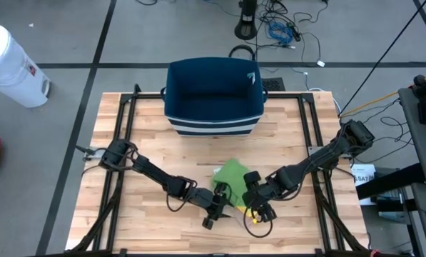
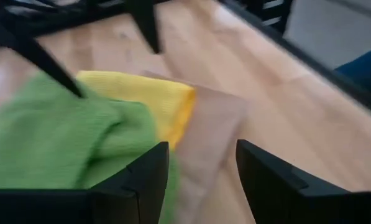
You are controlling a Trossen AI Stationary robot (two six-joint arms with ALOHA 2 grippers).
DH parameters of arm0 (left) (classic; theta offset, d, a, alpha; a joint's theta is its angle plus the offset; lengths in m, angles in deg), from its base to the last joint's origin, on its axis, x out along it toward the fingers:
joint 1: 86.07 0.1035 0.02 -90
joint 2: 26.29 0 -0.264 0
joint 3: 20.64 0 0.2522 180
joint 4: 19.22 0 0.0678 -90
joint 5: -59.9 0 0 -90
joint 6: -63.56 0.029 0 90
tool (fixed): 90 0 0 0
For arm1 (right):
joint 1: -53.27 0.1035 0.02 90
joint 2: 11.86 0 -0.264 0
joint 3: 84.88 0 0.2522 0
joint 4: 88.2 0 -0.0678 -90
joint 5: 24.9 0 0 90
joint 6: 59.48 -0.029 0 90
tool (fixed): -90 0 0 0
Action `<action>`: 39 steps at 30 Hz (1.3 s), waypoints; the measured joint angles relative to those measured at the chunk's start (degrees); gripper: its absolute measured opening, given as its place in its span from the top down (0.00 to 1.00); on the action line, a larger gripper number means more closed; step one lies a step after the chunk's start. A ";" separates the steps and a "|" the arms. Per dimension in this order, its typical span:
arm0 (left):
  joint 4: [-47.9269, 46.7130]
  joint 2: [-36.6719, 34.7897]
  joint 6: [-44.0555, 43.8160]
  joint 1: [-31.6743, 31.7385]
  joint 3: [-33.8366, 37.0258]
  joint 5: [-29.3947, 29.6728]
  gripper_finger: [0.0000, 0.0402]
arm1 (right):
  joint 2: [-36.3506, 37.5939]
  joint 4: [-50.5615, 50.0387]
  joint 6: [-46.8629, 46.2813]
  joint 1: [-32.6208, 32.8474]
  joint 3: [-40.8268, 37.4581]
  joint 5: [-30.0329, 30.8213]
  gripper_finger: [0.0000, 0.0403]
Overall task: Fold towel
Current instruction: Stack the green towel on top of the yellow towel, then put the stacked towels into the laundry bin
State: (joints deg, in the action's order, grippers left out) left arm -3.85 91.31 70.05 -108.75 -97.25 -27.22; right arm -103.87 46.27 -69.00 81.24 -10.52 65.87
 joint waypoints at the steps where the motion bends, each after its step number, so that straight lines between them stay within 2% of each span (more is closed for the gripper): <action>1: 0.04 0.00 1.03 -0.10 0.00 1.80 0.52 | -0.01 1.12 0.16 0.00 -0.01 0.59 0.34; 8: -0.13 0.00 3.24 0.13 0.00 9.92 0.52 | 0.00 7.33 -2.20 -0.33 -3.15 6.62 0.37; 13: -0.32 0.00 5.02 0.15 0.00 12.84 0.51 | 0.00 15.35 -7.00 -0.66 -8.95 4.56 0.37; 18: -0.53 0.00 6.22 0.16 0.00 12.90 0.51 | -0.02 26.88 -11.59 -0.52 -15.00 -0.90 0.37; 20: -1.57 0.00 6.22 0.30 -0.02 12.52 0.51 | -0.02 27.93 -12.18 -0.05 -15.87 -1.06 0.37; 24: -6.22 0.00 6.08 0.77 -0.04 5.04 0.51 | -0.02 28.04 -11.02 1.01 -16.00 -0.28 0.37; 27: -9.98 0.00 9.02 0.33 -0.04 4.11 0.51 | -0.02 28.02 -10.60 1.29 -16.00 1.33 0.37; 32: -10.14 0.02 20.99 -2.30 -0.04 8.88 0.51 | -0.02 28.36 -10.27 1.29 -16.01 2.11 0.37; 35: -10.94 0.02 23.06 -2.80 -0.04 10.54 0.51 | -0.02 28.85 -10.31 1.29 -16.02 2.13 0.37; 39: -11.50 0.02 28.92 -3.89 -0.04 22.72 0.51 | -0.02 30.67 -10.54 1.29 -16.04 2.15 0.37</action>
State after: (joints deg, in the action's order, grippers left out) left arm -15.35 91.33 98.97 -112.64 -97.29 -4.51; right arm -103.89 76.94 -79.55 82.53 -26.56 68.02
